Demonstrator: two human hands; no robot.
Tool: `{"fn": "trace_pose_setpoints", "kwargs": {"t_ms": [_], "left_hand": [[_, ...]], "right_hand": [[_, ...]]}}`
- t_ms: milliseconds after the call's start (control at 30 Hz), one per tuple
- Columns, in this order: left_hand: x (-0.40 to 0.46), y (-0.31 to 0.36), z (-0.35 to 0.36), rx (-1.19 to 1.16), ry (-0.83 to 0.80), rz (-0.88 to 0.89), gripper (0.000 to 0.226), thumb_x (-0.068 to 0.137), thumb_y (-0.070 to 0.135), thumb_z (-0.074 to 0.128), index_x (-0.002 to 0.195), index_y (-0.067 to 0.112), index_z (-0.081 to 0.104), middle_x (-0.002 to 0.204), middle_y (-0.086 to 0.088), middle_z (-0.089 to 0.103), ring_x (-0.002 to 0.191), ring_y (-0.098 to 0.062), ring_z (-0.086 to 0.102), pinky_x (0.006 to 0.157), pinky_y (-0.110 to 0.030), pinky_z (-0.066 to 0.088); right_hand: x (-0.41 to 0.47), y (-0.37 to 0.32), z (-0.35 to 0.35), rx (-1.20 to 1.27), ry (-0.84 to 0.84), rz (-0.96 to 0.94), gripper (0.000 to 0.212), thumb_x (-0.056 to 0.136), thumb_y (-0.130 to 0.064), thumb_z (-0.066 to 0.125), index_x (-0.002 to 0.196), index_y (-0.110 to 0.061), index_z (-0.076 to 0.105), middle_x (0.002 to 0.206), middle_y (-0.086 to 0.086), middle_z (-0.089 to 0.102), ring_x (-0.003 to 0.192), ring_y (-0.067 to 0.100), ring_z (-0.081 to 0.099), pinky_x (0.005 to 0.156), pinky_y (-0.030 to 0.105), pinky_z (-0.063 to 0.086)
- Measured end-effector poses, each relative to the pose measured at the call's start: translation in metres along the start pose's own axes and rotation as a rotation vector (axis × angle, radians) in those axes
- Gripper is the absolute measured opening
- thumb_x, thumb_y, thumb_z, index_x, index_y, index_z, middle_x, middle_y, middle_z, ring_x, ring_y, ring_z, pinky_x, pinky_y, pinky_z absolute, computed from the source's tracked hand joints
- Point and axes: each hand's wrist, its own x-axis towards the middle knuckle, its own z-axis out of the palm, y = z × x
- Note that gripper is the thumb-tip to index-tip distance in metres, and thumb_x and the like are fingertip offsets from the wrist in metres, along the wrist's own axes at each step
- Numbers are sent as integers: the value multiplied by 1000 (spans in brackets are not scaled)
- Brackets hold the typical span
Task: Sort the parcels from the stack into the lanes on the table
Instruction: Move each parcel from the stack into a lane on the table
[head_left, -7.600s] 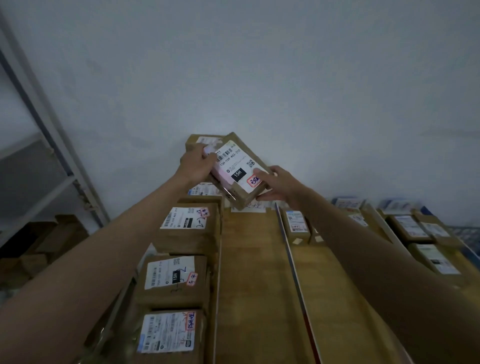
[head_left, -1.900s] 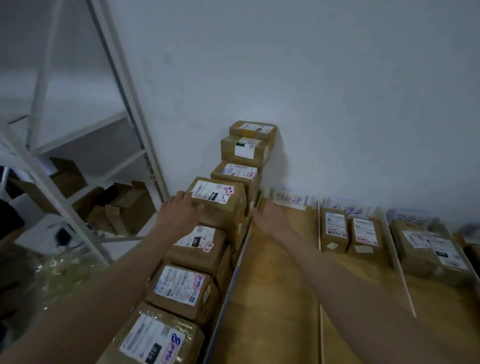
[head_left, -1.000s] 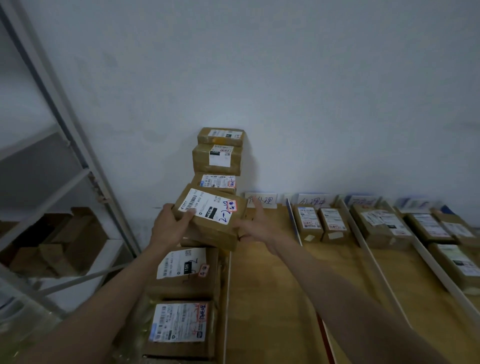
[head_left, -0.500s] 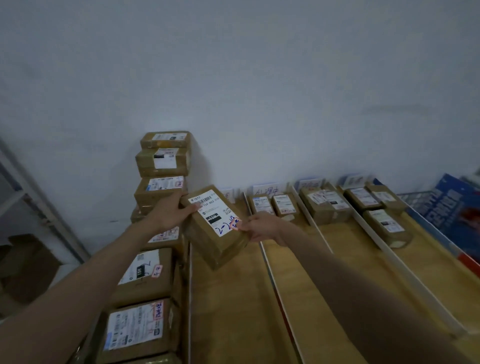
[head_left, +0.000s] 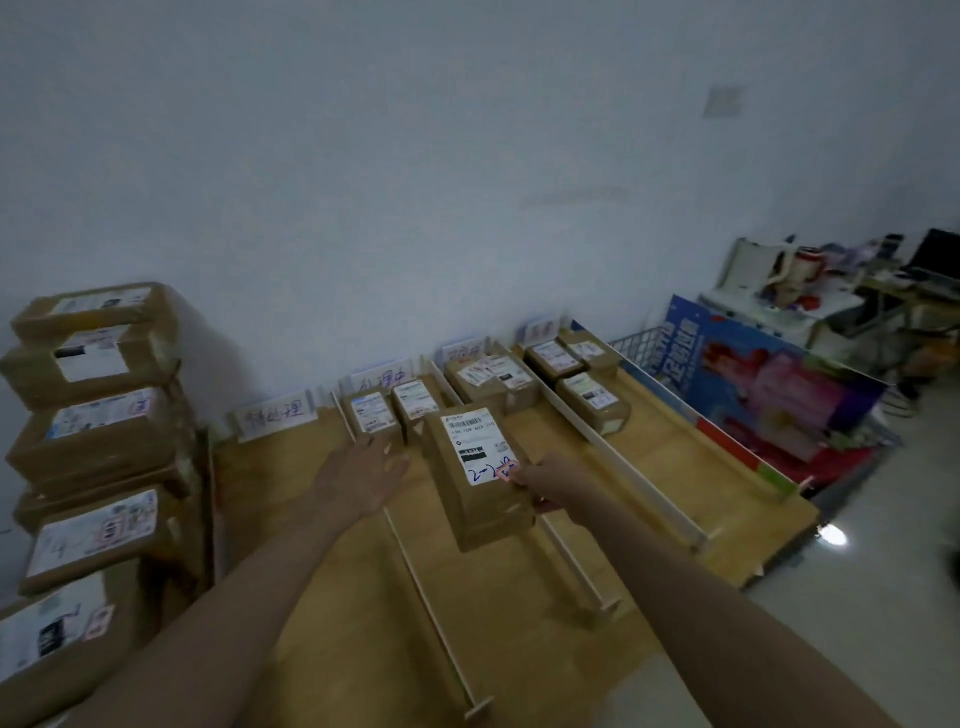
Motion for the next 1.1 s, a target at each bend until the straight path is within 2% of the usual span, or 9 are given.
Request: {"fn": "trace_pose_setpoints", "kwargs": {"t_ms": [67,133,233,367,533,733,900,1033,1100], "left_hand": [[4,37,19,72,-28,29,61,101,55,33,147,16,38,149,-7,42,134,-27,42,108,-39,38],[5,76,33,107,-24,62,62,100,56,33,149,16,37,151,-6,39,137,-26,39,113,-40,32],[8,129,55,126,-3,114,59,100,53,33,146,17,40,148,-5,42,135,-25,41,112,-39,30],[13,194,81,123,5,144,58,100,53,34,144,15,42,146,-5,45,133,-25,44,111,-38,32],[24,260,102,144,11,192,58,99,52,35,144,16,41,145,-4,45,132,-24,43,111,-38,31],[64,313,122,166,2,230,57,99,53,33,141,15,44,141,-5,48,130,-24,45,110,-39,32],[118,349,145,123,6,227,55,100,52,35,139,15,46,140,-5,50,129,-24,46,111,-38,32],[158,375,162,44,-5,202,58,99,54,35,142,16,44,142,-3,49,132,-22,45,112,-37,31],[178,385,169,21,-8,198,58,99,54,36,143,18,44,142,-1,48,131,-20,45,111,-36,30]], "right_hand": [[-3,24,-32,25,45,17,23,92,-29,65,85,-8,59,107,16,66,97,26,65,90,48,57],[-8,48,-64,39,83,38,24,93,-27,63,96,-3,62,109,17,66,98,27,65,93,48,55],[-9,86,-112,42,154,59,21,93,-28,62,90,-7,59,104,13,64,95,26,65,86,38,56],[-5,133,-170,3,191,134,38,93,-39,62,108,-5,59,104,11,67,94,24,68,86,41,59],[-2,169,-227,63,250,187,28,95,-36,61,94,-10,53,97,9,64,94,24,66,88,41,58],[33,199,-276,67,292,197,35,95,-36,59,108,-4,58,92,7,61,84,21,61,78,36,55],[75,208,-313,28,317,178,26,96,-32,58,93,-6,58,84,6,58,81,23,57,69,35,48],[114,211,-344,-51,319,212,27,95,-32,60,81,-9,55,77,4,55,67,16,52,57,27,41],[135,211,-358,-72,307,231,27,94,-33,62,91,-6,58,87,8,60,68,15,53,53,24,39]]}}
